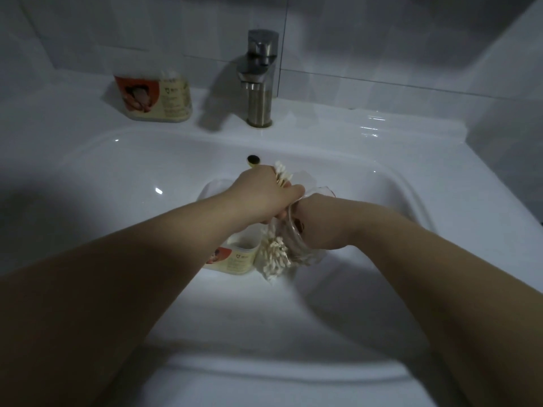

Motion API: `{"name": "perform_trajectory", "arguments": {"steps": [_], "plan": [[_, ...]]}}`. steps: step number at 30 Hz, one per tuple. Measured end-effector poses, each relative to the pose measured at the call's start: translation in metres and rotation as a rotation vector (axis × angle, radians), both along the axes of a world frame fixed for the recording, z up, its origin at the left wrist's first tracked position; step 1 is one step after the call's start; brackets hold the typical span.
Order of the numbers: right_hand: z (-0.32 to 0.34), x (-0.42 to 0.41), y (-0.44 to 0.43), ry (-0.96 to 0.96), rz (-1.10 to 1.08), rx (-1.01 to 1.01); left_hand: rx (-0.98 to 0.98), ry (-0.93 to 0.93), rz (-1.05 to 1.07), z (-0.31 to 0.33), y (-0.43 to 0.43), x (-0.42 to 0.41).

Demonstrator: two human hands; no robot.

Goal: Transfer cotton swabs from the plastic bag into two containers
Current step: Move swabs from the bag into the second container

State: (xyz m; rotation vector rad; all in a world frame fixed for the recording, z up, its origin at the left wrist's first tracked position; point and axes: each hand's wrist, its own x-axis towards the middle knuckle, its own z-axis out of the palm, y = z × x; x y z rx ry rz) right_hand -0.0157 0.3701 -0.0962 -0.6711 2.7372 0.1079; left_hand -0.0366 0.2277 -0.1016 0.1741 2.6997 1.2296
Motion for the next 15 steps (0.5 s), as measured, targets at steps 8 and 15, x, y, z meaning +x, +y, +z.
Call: {"name": "perform_trajectory", "arguments": {"steps": [8, 15], "plan": [[0.017, -0.007, 0.016, 0.065, -0.088, -0.063, 0.044, 0.068, -0.017, 0.008, 0.001, 0.002], [0.019, -0.004, 0.016, 0.039, -0.039, -0.119, -0.105, 0.145, -0.112, 0.007, 0.000, 0.003]]}}
